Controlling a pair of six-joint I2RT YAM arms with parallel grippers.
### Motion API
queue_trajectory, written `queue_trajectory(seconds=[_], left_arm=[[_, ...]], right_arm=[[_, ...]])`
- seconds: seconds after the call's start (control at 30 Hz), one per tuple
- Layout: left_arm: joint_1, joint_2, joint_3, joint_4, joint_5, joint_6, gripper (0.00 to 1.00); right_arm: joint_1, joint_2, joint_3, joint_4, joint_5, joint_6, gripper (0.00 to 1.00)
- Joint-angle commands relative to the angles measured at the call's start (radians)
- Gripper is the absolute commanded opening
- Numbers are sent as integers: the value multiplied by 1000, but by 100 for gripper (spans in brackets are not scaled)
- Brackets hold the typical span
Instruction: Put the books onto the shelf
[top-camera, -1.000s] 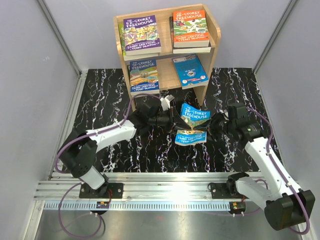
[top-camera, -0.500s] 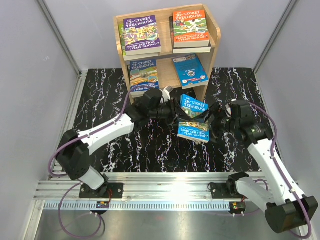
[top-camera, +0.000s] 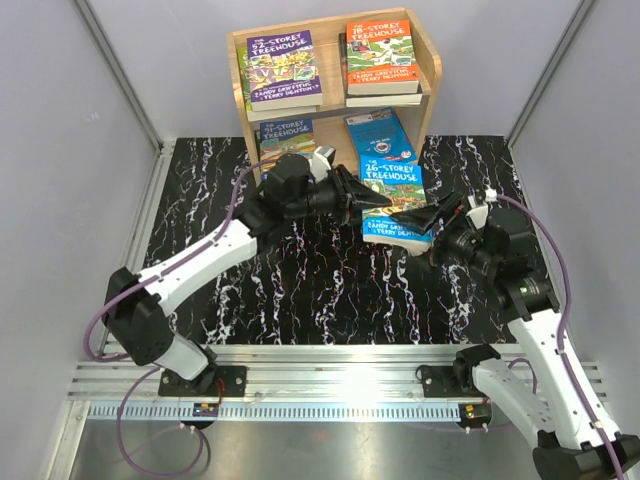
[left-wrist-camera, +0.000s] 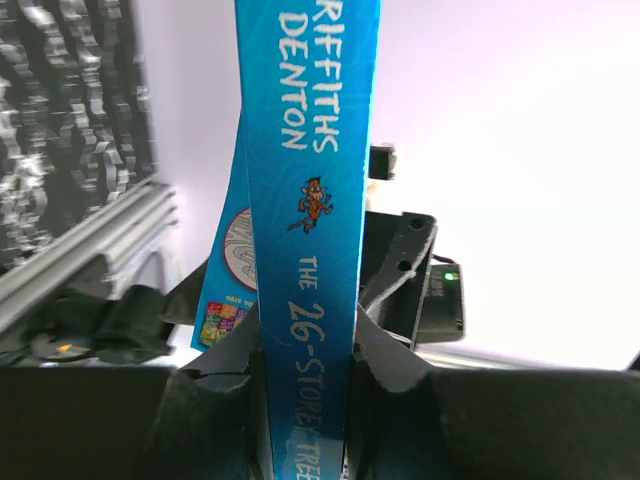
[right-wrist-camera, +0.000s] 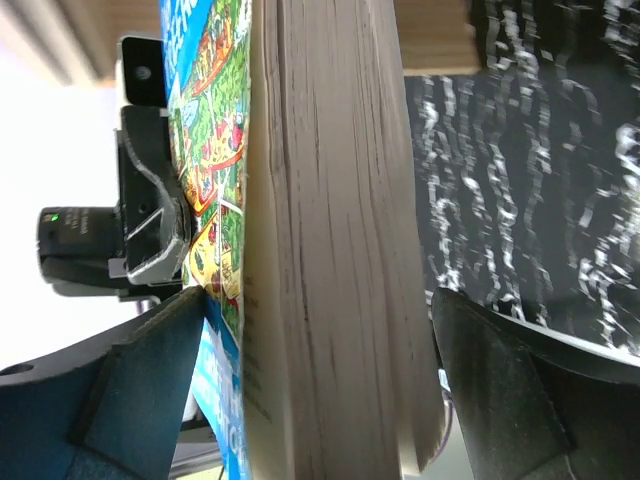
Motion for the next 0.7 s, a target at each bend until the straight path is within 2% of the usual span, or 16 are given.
queue_trajectory(seconds=[0.0, 0.13, 0.27, 0.37, 0.53, 0.67], left_arm=[[43, -111, 159, 195, -20, -97, 0], [54, -124, 190, 170, -4, -97, 0], [53, -154, 134, 141, -30, -65, 0], [53, -190, 66, 173, -61, -69, 0], [53, -202, 40, 162, -76, -48, 0], [50, -200, 8, 231, -101, -78, 0]], right_arm=[[16, 16, 57, -96, -45, -58, 100], [16, -1, 46, -43, -43, -26, 100], [16, -37, -3, 92, -54, 97, 100], [16, -47, 18, 82, -51, 109, 100], [16, -61, 39, 65, -46, 123, 100], [16, -85, -23, 155, -45, 177, 100]])
